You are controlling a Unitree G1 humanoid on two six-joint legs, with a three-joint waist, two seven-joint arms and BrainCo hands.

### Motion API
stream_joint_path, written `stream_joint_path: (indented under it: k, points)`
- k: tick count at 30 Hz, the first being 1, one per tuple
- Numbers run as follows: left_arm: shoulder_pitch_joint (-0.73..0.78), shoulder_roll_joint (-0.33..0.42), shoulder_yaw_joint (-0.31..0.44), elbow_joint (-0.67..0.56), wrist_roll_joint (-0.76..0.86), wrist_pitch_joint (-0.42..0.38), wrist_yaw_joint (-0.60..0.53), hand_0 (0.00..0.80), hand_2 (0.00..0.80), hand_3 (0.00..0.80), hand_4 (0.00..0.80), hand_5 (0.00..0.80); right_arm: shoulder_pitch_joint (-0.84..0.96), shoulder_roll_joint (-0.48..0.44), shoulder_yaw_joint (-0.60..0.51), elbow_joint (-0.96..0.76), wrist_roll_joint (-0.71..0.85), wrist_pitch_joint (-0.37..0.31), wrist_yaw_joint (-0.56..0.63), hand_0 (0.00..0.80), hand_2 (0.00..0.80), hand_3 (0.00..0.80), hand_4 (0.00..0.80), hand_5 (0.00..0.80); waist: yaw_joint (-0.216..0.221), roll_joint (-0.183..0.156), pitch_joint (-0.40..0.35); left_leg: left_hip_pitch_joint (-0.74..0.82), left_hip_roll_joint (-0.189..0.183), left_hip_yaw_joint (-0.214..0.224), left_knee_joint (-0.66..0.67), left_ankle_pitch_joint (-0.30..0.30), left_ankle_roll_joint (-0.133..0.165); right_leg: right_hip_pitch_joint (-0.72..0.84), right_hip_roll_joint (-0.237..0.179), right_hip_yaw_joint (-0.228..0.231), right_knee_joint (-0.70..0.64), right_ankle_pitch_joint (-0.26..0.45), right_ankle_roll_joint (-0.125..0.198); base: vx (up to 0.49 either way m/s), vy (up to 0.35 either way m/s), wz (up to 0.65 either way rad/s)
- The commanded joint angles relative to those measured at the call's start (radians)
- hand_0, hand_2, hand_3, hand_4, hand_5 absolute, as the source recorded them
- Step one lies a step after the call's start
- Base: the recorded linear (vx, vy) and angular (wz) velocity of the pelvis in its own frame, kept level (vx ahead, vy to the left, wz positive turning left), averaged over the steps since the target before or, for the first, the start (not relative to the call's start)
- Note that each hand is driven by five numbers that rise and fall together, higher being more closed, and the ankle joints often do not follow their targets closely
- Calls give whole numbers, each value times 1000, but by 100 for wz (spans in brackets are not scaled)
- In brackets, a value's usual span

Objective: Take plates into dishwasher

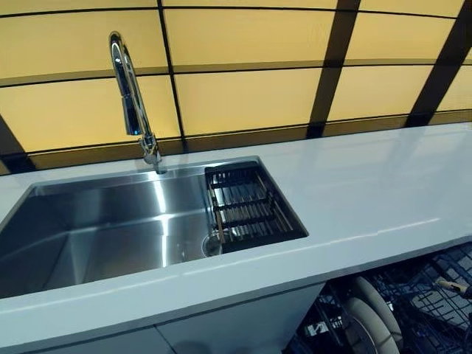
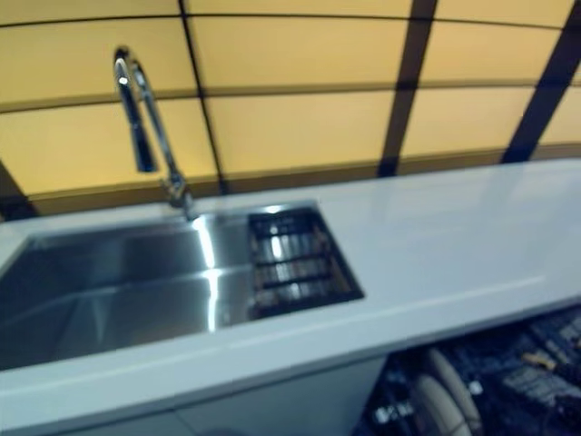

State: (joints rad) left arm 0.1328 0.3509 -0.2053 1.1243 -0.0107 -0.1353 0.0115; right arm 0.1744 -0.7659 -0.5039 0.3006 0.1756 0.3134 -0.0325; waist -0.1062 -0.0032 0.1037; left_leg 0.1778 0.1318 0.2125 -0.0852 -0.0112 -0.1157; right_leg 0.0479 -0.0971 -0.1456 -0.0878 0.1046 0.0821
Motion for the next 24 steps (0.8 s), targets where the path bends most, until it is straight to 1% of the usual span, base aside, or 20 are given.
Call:
stream_joint_path:
  k: [1,2,4,12,13,14,15,16,17,18,20,22,23,24]
  points:
    - [-75,27,40,70,38,-39,15,0,0,0,0,0,-24,-32,-79,-70,78,-40,-126,0,0,0,0,0,-17,-66,-8,-37,-20,2,55,-8,44,26,-72,6,66,-36,63,-57,68,-12]
    - [-76,28,40,71,38,-39,15,0,0,0,0,0,-23,-32,-80,-72,79,-40,-127,0,0,0,0,0,-15,-66,-8,-37,-20,2,56,-9,44,25,-72,7,66,-36,64,-44,54,-11]
    - [-81,29,40,71,33,-35,15,0,0,0,0,0,-14,-22,-104,-76,111,-41,-154,0,0,0,0,0,-27,-64,-11,-36,-23,7,58,-12,48,20,-76,16,68,-31,69,-52,47,-13]
    - [-108,41,32,80,10,-24,17,0,0,0,0,0,16,12,-165,-8,295,-84,-264,0,0,0,0,0,-57,-61,-17,-33,-33,32,62,-26,62,-9,-92,39,86,-5,91,-68,23,-15]
    - [-113,47,29,83,6,-23,17,0,0,0,0,0,22,13,-178,31,351,-104,-292,0,0,0,0,0,-61,-61,-18,-32,-35,35,61,-28,65,-15,-95,44,92,1,95,-57,6,-12]
    - [-115,48,26,85,2,-24,18,0,0,0,0,0,23,17,-182,48,364,-113,-301,0,0,0,0,0,-62,-61,-18,-33,-36,36,61,-28,66,-18,-96,45,94,3,97,-73,-3,-6]
    - [-121,50,20,88,-4,-22,23,0,0,0,0,0,32,27,-193,99,407,-146,-330,0,0,0,0,0,-68,-62,-17,-34,-38,38,62,-30,69,-26,-99,50,102,10,102,-61,-12,-4]
    - [-123,51,16,88,-8,-20,26,0,0,0,0,0,39,34,-198,128,439,-162,-341,0,0,0,0,0,-71,-62,-17,-33,-39,40,61,-31,70,-32,-101,53,106,14,105,-56,-13,-5]
    - [-124,52,14,88,-10,-20,28,0,0,0,0,0,40,37,-199,137,448,-168,-345,0,0,0,0,0,-72,-62,-17,-34,-39,41,61,-31,71,-34,-102,54,107,15,106,-59,-16,-6]
    - [-130,53,11,83,-15,-11,31,0,0,0,0,0,50,57,-205,177,472,-195,-372,0,0,0,0,0,-77,-61,-15,-34,-41,44,61,-32,73,-43,-104,58,112,21,110,-55,-13,-9]
    - [-136,57,10,77,-19,0,31,0,0,0,0,0,64,79,-208,210,493,-216,-393,0,0,0,0,0,-84,-60,-13,-35,-42,47,60,-32,76,-50,-105,63,115,25,114,-59,-17,-16]
    - [-138,62,12,73,-23,6,32,0,0,0,0,0,77,96,-213,243,505,-227,-405,0,0,0,0,0,-90,-60,-11,-35,-42,51,58,-32,77,-56,-105,67,116,29,116,-61,-23,-10]
    - [-141,64,14,72,-28,11,35,0,0,0,0,0,92,114,-215,287,508,-243,-407,0,0,0,0,0,-96,-59,-10,-35,-42,55,56,-32,78,-59,-105,70,116,30,118,-63,-31,-1]
    - [-142,66,14,71,-27,14,35,0,0,0,0,0,94,117,-214,299,510,-242,-412,0,0,0,0,0,-96,-59,-11,-36,-42,57,56,-32,78,-61,-105,71,116,30,119,-57,-33,-1]
